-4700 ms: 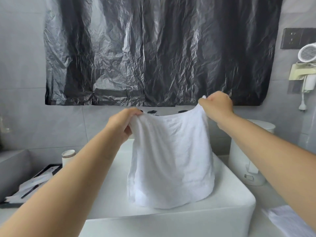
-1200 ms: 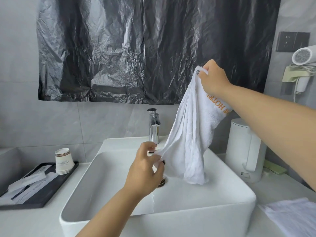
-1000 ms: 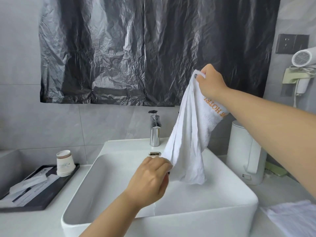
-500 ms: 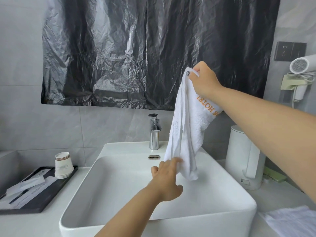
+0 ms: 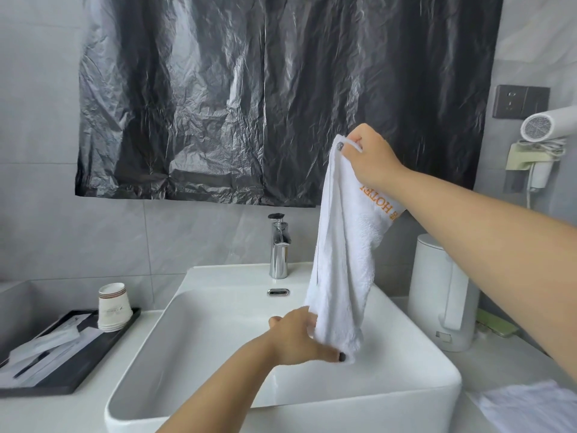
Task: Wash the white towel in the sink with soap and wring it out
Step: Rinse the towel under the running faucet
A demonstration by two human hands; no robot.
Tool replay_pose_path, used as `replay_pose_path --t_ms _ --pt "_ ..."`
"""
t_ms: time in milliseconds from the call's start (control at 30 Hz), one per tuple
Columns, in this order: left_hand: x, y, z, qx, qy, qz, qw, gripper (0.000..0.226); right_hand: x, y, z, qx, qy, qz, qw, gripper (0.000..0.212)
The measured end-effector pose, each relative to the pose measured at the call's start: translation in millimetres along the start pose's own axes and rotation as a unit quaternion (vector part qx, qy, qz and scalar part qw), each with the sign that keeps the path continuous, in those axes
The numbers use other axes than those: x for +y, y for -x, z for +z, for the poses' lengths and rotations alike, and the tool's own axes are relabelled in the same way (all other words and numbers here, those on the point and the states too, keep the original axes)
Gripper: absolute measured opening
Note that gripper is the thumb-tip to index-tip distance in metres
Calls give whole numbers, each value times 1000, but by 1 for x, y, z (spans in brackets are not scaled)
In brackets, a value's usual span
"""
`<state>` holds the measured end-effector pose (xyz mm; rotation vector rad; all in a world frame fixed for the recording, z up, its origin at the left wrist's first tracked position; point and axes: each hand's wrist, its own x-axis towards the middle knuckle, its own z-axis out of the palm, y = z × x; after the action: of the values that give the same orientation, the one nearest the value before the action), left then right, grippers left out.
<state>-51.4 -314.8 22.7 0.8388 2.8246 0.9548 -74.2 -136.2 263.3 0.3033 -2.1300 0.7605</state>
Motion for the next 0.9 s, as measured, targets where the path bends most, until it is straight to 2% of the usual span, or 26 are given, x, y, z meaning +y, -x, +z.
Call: replay_pose_path --t_ms 133,233,300,367,433,533,600,667,733,900 --pt "-12 11 -17 0 -143 7 990 65 19 7 -7 5 6 10 1000 12" --pt "-34 24 -45 88 -146 -6 985 72 42 15 -18 21 -6 45 999 16" --pt "-49 31 -68 175 -129 7 976 63 59 26 -23 27 -25 75 996 18" --pt "-60 33 -93 232 -138 22 963 52 77 41 -22 21 -48 105 993 22" --pt "-65 33 -116 244 -159 24 956 50 94 56 -16 19 -79 135 987 26" --pt "-64 35 -144 248 -231 46 940 52 113 81 -4 25 -136 185 973 14" --pt "-62 38 -155 287 -246 81 922 44 124 96 7 39 -149 214 965 13" --pt "-57 40 -162 348 -232 98 903 38 130 111 18 56 -150 233 959 17" --pt "-51 40 -167 382 -199 85 898 32 132 123 27 71 -120 230 963 18" --pt "-45 35 -151 324 -27 -68 943 23 124 138 33 57 -3 202 978 20"
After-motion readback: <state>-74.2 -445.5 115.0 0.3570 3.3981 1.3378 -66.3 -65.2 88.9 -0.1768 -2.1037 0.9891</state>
